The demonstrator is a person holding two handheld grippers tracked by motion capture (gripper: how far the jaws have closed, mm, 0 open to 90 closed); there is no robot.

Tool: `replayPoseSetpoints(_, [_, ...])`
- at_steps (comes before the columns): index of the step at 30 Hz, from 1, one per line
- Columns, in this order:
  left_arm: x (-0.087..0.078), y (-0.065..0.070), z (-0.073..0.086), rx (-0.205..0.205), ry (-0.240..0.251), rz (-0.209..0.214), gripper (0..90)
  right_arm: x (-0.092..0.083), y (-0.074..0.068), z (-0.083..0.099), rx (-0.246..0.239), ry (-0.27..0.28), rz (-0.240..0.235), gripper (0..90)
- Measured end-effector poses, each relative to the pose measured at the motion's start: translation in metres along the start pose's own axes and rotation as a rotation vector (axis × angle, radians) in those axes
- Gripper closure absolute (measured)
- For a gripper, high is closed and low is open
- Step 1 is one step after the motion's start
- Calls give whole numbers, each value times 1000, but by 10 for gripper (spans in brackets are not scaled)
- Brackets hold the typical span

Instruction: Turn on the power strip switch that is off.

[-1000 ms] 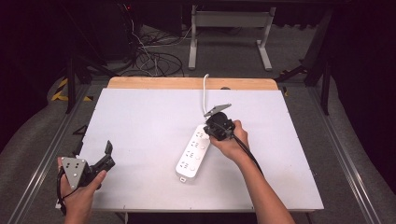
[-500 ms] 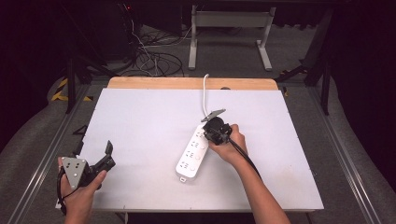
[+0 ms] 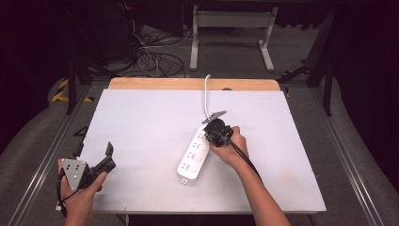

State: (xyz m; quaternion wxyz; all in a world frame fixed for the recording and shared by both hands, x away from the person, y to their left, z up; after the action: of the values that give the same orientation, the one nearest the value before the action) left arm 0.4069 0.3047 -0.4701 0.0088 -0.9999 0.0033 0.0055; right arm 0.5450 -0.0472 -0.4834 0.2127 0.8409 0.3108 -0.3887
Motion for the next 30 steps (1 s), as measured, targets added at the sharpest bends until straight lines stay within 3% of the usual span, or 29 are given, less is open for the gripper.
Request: replayPoseSetpoints(30, [-2, -1, 0, 6, -2, -5, 117, 1, 1, 4, 82, 21, -20, 900])
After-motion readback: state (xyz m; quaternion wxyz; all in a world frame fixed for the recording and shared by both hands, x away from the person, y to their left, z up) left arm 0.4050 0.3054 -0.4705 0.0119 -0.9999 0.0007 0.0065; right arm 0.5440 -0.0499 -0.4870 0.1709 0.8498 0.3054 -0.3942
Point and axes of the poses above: each handheld gripper's, and its own axes: x roughly forward along the jaws, z roughly out of its underside, y roughly to its right, the point moved 5 cm from there along x, roughly forward along the jaws, and after that the axes turned 1 degree about z, right-handed, at the moved point
